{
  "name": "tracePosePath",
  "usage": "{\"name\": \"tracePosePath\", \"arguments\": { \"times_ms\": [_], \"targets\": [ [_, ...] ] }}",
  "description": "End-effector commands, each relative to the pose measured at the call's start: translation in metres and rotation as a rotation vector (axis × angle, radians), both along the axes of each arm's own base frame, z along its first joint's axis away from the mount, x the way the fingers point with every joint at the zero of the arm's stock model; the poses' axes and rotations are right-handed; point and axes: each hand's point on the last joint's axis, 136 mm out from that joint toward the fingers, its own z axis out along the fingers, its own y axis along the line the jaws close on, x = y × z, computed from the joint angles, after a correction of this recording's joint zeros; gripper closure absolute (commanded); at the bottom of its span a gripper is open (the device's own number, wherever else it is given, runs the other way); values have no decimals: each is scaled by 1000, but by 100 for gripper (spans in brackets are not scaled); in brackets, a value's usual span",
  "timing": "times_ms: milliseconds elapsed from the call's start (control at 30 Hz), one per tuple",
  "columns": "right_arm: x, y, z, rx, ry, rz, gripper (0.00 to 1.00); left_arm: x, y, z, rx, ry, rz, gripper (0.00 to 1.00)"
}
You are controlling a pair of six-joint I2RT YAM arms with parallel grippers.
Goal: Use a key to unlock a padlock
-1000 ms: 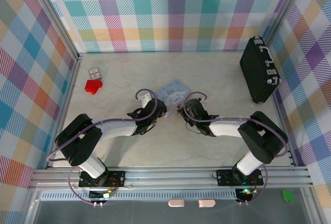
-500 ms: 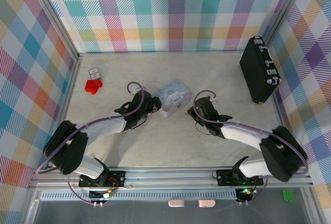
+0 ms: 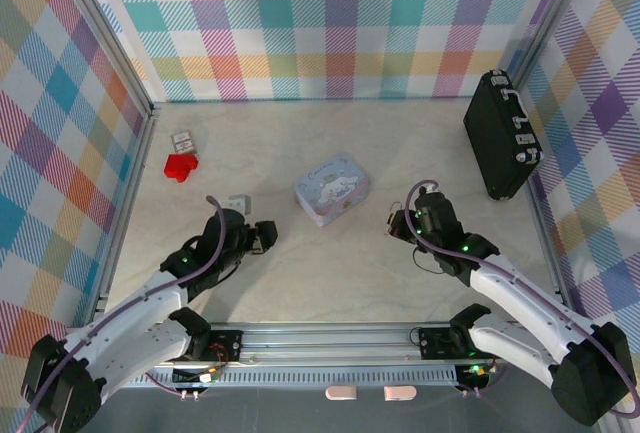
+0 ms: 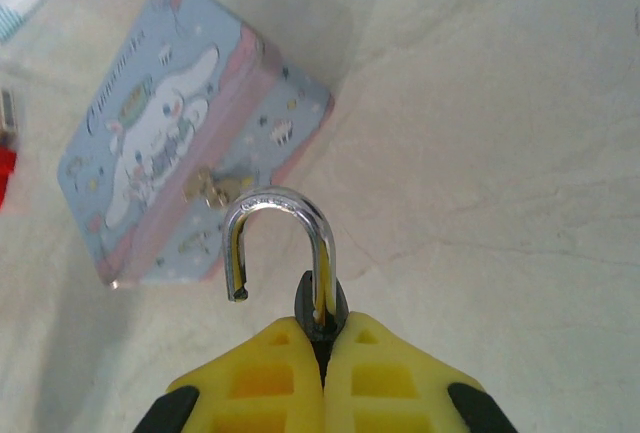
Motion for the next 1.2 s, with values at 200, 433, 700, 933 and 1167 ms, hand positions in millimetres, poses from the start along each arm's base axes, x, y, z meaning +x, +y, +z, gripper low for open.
{"name": "tracePosePath", "arguments": {
  "times_ms": [200, 433, 700, 933, 1167],
  "targets": [
    [-23, 3, -35, 18, 180, 149, 100, -24, 17, 10, 6, -103, -44, 38],
    [-30, 2, -60, -14, 262, 176, 100, -30, 36, 14, 3, -137, 32, 35],
    [-32, 1, -85, -35, 328, 177, 100, -32, 37, 16, -8, -152, 31, 34],
    [-37, 1, -106, -32, 406, 159, 100, -33, 36, 17, -17, -165, 25, 33],
    [-39, -11, -103, -80, 406, 122, 80, -32, 38, 17, -9, -163, 35, 33]
  ]
}}
